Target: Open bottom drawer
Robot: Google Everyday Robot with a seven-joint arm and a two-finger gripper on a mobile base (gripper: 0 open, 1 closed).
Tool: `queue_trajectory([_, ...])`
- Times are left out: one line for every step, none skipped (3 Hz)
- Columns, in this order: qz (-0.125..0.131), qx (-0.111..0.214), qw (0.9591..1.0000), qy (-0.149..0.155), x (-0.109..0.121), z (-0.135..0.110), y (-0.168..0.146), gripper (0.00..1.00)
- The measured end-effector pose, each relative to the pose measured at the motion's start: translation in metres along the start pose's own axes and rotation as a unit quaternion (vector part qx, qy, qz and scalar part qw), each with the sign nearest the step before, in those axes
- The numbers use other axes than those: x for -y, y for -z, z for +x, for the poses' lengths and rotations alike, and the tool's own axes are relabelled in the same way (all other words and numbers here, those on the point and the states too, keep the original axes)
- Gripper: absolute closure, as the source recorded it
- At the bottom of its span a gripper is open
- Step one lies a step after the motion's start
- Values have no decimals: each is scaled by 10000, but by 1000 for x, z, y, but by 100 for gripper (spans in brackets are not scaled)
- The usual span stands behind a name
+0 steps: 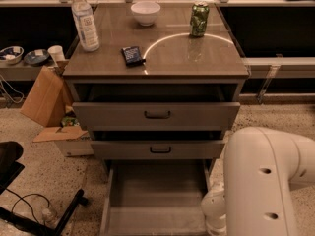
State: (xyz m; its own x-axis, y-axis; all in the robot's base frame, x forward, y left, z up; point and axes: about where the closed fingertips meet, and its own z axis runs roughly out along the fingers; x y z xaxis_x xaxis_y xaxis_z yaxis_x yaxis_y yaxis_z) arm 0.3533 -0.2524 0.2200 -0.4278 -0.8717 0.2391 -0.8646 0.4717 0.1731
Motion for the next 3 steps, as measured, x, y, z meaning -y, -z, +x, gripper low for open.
queue_trajectory([-79, -217, 9996, -137, -38, 38, 55, 0])
queue_trajectory([-239, -142, 9996, -113, -99, 75, 97, 0])
queue_trajectory([-494, 83, 9987, -130, -161, 113, 133, 0])
